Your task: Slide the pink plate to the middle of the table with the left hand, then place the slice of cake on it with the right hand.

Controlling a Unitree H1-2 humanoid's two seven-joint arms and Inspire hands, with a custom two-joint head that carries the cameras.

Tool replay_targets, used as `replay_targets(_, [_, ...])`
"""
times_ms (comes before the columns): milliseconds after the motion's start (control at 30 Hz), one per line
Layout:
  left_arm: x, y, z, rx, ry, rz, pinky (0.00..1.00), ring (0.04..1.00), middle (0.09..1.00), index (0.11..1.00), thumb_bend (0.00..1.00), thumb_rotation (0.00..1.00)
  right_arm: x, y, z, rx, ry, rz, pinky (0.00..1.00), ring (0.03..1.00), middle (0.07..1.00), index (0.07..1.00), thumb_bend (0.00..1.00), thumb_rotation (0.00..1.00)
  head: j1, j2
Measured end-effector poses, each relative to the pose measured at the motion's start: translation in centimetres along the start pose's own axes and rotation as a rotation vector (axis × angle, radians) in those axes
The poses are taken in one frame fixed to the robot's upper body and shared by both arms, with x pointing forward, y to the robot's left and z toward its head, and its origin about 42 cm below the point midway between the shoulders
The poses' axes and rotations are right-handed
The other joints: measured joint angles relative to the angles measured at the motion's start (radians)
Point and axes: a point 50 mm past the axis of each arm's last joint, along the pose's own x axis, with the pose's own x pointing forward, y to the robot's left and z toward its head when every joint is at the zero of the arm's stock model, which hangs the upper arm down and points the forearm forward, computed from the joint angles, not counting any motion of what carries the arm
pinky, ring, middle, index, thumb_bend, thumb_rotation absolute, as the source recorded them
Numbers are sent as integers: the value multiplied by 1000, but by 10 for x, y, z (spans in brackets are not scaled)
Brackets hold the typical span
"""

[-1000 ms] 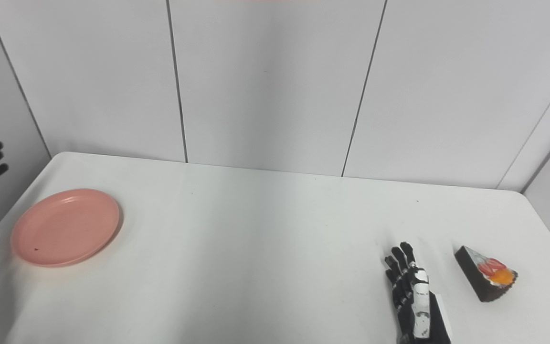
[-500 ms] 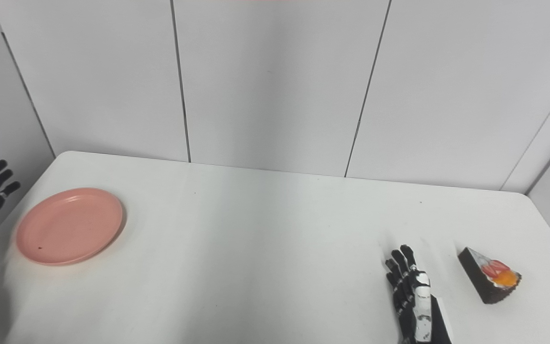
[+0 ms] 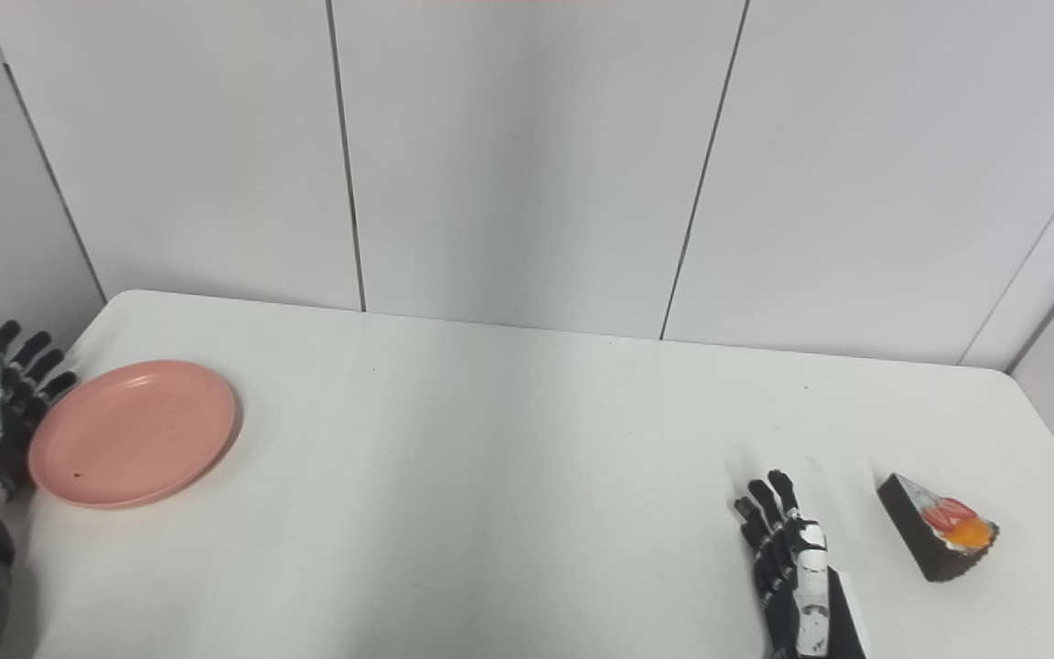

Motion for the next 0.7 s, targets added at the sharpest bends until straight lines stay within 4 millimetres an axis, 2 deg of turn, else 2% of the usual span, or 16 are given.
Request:
replay_targets(233, [-4, -5, -3, -9, 5, -12, 866, 911, 902, 926, 879, 896, 0, 0, 0, 0, 0, 0, 1000, 936, 943, 961, 762, 1000, -3, 3])
replay_targets(367, [-6, -10, -6, -19, 12, -18, 830, 899, 894, 922, 875, 894, 0, 0, 0, 0, 1, 0, 1000, 930, 939, 956, 759, 1000, -5, 5])
replay_targets(600, [-15, -25, -8, -23, 10, -67, 771, 894, 890, 927, 866, 912, 0, 0, 0, 0, 1, 0, 996, 919, 929, 943, 765, 1000, -11, 8])
replay_targets(700, [-19, -36, -9, -25, 16, -100, 792, 904, 903, 934, 875, 919, 0, 0, 0, 0, 1, 0, 995, 919, 925, 939, 771, 1000, -17, 9])
